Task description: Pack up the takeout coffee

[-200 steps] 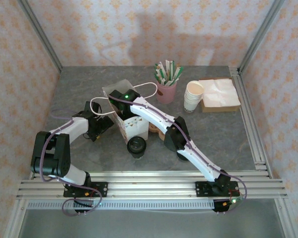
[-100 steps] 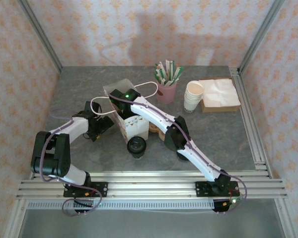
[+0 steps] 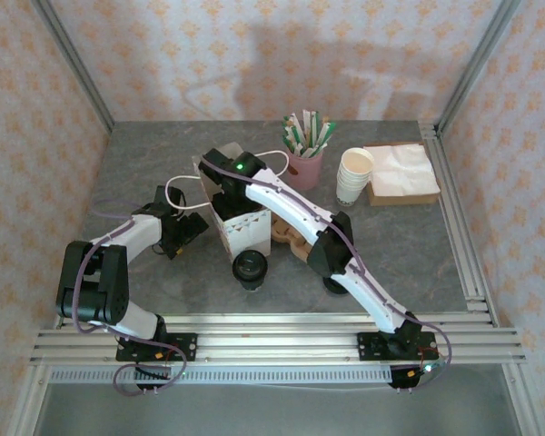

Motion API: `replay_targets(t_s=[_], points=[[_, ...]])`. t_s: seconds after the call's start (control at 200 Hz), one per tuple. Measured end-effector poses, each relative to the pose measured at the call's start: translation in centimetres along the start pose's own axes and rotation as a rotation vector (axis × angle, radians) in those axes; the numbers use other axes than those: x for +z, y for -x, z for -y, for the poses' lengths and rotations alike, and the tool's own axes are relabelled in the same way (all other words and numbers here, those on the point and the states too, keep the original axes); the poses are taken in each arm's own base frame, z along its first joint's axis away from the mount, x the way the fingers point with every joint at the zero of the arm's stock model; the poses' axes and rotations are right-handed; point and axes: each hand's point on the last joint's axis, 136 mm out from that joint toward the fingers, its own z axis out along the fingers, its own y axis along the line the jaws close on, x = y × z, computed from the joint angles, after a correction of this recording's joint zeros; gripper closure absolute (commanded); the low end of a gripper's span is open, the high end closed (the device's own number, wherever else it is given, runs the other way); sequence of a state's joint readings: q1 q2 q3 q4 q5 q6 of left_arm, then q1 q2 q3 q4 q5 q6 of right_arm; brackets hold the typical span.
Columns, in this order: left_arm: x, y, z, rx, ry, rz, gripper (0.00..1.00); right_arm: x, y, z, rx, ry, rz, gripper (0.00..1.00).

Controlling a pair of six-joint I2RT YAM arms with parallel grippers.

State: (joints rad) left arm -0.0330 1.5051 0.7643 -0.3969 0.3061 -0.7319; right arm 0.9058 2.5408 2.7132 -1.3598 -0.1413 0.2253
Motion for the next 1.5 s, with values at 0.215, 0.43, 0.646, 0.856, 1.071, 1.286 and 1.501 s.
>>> replay_targets(t_s=[0.215,0.43,0.646,0.856,1.071,1.286,1.501], points=[[-0.1,-0.1,0.1,0.007,-0.001,0.002,0.11,-2.3,0.9,0.1,0.007,0.003,0.059,0.34],[-0.1,-0.1,0.1,0.007,0.0,0.002,0.1,-8.1,3.1,-0.3,0.016,0.045,0.212,0.34],[-0.2,-0.6,0.7,0.02,-0.019,-0.015,0.1,-14.5,4.8,-1.0,0.022,0.11,0.377,0.33],[-0.9,-1.2,1.8,0.038,-0.058,-0.032,0.1,-18.1,5.5,-2.3,0.002,0.166,0.475,0.32],[-3.0,-0.6,2.8,0.051,-0.101,0.006,0.1,-21.3,5.1,-2.9,-0.031,0.191,0.53,0.35],[-5.0,-0.5,3.3,0.076,-0.133,0.038,0.1,-25.6,2.1,-2.3,-0.091,0.168,0.565,0.37],[-6.6,-0.7,3.4,0.089,-0.154,0.059,0.1,-27.7,-2.6,-0.1,-0.129,0.15,0.559,0.37]])
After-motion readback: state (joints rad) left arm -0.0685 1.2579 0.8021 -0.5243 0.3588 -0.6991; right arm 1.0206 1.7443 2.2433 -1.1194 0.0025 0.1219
